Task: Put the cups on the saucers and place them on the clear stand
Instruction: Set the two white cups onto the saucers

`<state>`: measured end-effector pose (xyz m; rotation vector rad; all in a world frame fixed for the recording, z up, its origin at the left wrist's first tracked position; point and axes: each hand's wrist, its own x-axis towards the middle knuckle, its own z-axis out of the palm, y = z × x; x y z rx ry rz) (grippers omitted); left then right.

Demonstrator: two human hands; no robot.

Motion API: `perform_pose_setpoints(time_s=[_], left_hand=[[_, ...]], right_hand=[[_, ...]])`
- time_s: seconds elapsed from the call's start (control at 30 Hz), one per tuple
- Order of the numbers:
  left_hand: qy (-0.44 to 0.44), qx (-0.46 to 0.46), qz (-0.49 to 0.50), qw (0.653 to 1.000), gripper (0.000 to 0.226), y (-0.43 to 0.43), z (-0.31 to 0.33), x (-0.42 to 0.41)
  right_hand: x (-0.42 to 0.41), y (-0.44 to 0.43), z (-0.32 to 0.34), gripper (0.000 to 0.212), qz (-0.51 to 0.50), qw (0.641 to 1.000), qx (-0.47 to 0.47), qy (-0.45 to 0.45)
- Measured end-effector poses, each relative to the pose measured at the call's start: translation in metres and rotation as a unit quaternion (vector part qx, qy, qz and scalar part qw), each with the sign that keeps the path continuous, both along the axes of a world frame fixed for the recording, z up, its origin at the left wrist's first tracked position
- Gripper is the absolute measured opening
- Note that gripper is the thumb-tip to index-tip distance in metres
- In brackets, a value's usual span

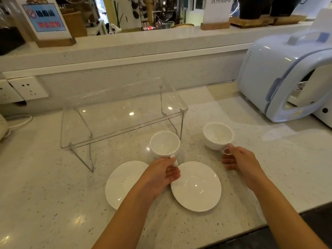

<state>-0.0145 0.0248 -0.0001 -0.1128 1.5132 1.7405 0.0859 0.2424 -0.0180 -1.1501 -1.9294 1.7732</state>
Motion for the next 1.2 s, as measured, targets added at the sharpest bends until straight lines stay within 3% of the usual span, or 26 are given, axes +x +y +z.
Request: perform_pose_setpoints(time_s=[0.3,0.6,0.9,1.2], left_hand=[[0.097,-0.044,0.125,0.986,0.025,-0.007,-0.006,-0.006],[0.173,-0.045,0.133,0.975,0.034,-0.044,0.011,0.013],[0.200,-0.098,0.160,0.962,0.036,-0.110,0.009,0.037],[0.172,-0.128,0.173,0.961,0.036,-0.132,-0.011,0.047]], right_hand=[[-0.005,-0.008,0.006,0.034,-0.033,0.999,-0.016,0.019],[0.015,-0.019,0.010,0.033,-0.033,0.998,0.022,0.059],[0.055,-0.040,0.023,0.028,0.013,0.994,0.042,0.104],[0.070,-0.061,0.023,0.031,0.043,0.993,0.033,0.105]])
